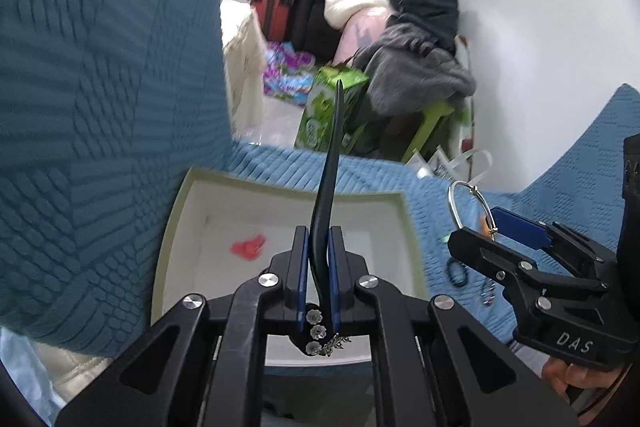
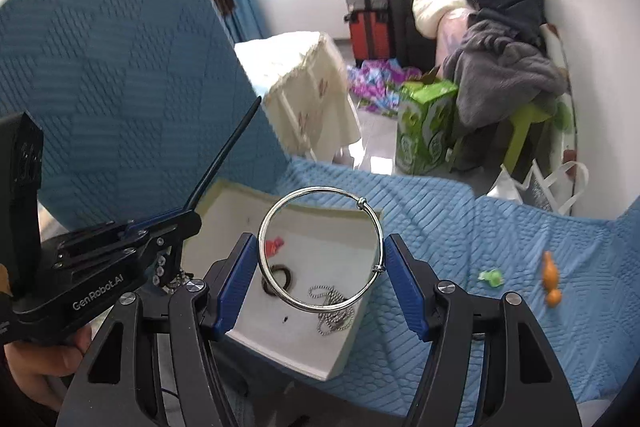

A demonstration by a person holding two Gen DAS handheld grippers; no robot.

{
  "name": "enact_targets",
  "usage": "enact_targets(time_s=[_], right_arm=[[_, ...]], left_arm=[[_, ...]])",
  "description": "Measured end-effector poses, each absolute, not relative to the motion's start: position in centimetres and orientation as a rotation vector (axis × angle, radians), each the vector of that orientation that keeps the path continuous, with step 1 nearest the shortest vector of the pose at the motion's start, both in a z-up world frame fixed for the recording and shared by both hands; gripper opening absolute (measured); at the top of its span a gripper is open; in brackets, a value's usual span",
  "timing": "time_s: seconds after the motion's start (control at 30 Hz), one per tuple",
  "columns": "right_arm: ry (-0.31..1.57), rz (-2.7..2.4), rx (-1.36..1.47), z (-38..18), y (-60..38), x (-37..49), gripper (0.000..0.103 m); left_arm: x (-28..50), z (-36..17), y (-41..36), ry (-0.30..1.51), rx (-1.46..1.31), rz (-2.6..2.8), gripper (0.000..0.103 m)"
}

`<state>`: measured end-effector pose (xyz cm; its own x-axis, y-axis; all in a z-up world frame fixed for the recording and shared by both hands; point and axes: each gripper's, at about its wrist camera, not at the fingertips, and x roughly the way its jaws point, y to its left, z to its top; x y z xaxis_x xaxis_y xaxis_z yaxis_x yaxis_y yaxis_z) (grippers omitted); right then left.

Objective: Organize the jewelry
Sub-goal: 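Carry earrings to box with left tool while right tool carries silver hoop, then open left tool releasing earrings in box while right tool releases hoop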

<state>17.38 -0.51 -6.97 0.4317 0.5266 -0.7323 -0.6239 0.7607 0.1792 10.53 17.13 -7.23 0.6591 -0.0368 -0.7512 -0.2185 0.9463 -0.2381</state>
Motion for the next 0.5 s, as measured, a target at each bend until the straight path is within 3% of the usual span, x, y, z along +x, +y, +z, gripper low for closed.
enact_targets(time_s=[0.5], right_arm=[[0.96,0.722,-0.231,-13.2,3.1,19.0,0.063]], left_arm=[[11.6,-14.0,20.6,0.981,-0.392,0.131,0.009]])
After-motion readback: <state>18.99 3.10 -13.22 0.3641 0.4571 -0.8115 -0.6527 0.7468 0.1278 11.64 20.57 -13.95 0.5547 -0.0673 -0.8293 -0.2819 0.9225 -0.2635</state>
